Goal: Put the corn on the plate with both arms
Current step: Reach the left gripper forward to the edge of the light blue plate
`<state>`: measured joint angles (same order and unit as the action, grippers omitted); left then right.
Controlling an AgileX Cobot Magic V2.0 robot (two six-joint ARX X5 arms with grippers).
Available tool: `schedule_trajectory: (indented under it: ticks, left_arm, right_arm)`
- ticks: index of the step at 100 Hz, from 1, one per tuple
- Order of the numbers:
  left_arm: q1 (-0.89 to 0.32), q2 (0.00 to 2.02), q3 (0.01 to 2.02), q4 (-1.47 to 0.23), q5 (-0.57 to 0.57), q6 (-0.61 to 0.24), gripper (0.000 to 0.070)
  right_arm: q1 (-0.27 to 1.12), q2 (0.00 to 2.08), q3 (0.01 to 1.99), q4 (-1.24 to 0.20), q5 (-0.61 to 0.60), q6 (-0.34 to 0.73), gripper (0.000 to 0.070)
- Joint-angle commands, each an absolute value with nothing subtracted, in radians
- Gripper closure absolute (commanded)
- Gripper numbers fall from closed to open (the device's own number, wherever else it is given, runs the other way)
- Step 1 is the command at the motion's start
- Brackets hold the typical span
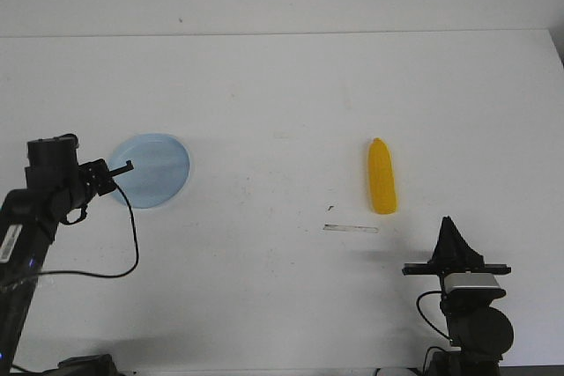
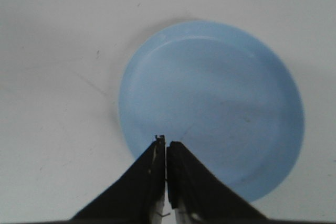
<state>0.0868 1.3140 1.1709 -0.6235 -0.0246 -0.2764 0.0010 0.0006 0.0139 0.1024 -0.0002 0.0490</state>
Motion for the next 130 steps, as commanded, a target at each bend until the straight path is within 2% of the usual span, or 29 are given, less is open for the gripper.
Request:
schedule_trajectory:
  ticks: [1, 9, 24, 30, 46, 54, 61, 75, 130]
  left_arm:
    - [0.106, 1.383, 1.235, -0.682, -0.019, -0.282, 0.0699]
    - [0.135, 1.449, 1.278, -0.727, 0.025, -0.282, 0.0699]
    - [0.227, 1.549, 1.298, -0.732, 0.244, -0.282, 0.0699]
    - [0.255, 1.575, 1.298, -0.731, 0.279, -0.282, 0.0699]
    - [0.3, 1.627, 1.298, -0.707, 0.282, -0.282, 0.0678]
    - [0.314, 1.653, 1.298, -0.685, 0.282, -0.282, 0.0568]
    - [0.318, 1.674, 1.298, -0.667, 0.284, -0.282, 0.0523]
    - [0.319, 1.726, 1.298, -0.651, 0.313, -0.282, 0.0523]
    - [0.278, 1.805, 1.298, -0.609, 0.316, -0.281, 0.0536]
  right_arm:
    - [0.002, 0.001, 0.013, 0.112, 0.0, 0.047, 0.0683]
    - [0.002, 0.001, 0.013, 0.112, 0.0, 0.047, 0.0683]
    - [0.002, 0.001, 0.013, 0.112, 0.0, 0.047, 0.0683]
    - [0.002, 0.001, 0.013, 0.112, 0.0, 0.047, 0.0683]
    - [0.002, 0.001, 0.013, 0.112, 0.0, 0.047, 0.0683]
    - [0.002, 0.001, 0.013, 0.112, 0.0, 0.047, 0.0683]
    - [0.002, 0.001, 0.013, 0.112, 0.0, 0.047, 0.0683]
    - [0.002, 0.001, 0.013, 0.112, 0.0, 0.047, 0.0683]
    - [0.002, 0.001, 0.013, 0.112, 0.0, 0.047, 0.0683]
